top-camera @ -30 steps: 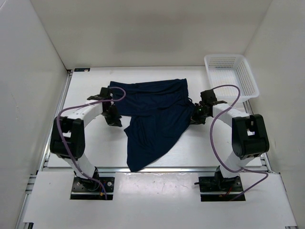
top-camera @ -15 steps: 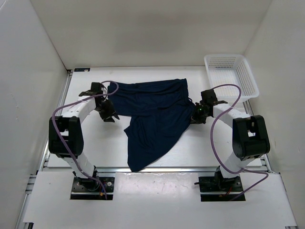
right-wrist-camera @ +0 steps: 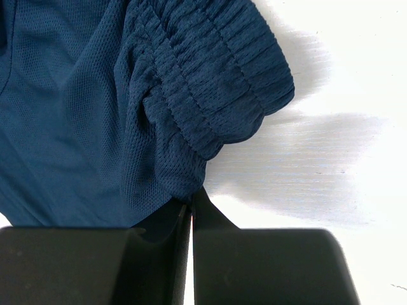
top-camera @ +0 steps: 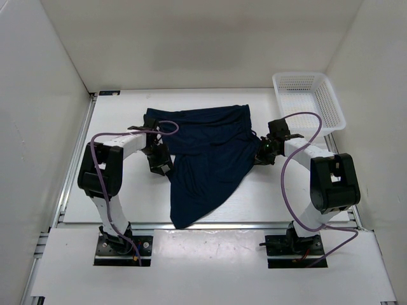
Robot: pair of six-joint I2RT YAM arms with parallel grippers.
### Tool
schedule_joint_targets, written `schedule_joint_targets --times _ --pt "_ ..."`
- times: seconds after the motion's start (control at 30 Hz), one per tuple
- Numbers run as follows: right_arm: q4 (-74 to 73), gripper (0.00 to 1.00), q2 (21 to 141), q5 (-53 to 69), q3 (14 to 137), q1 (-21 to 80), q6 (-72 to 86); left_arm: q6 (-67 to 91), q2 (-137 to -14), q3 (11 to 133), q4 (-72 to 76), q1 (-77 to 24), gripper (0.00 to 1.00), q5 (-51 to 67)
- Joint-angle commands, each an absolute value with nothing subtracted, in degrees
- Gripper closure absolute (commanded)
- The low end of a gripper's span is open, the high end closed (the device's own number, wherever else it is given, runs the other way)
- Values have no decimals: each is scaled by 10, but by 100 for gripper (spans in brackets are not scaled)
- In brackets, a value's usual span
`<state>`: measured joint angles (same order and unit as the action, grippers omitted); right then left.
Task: Fold and stack the shorts
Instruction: Flatten the shorts out
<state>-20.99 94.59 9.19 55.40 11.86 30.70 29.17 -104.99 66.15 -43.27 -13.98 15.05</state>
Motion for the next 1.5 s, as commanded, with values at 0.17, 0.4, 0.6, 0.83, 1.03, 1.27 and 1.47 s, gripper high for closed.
schedule_joint_targets --times 0.17,0.4,0.6,0.83,1.03,1.27,1.47 --pt "-212 99 933 93 565 116 295 310 -1048 630 -410 -149 59 101" --pt "-212 99 933 98 565 116 295 316 -1077 648 -410 -149 63 90" --pt "-212 99 933 98 560 116 295 321 -1076 648 -405 -149 90 78" --pt "-217 99 927 88 555 116 290 314 -967 643 -457 -69 90 49" --pt "-217 99 927 88 555 116 290 282 -973 691 -489 -11 90 50" --pt "-211 99 927 111 565 116 308 265 -1091 808 -502 -6 90 52" --pt "-229 66 933 99 592 155 303 265 -1171 911 -536 25 88 47"
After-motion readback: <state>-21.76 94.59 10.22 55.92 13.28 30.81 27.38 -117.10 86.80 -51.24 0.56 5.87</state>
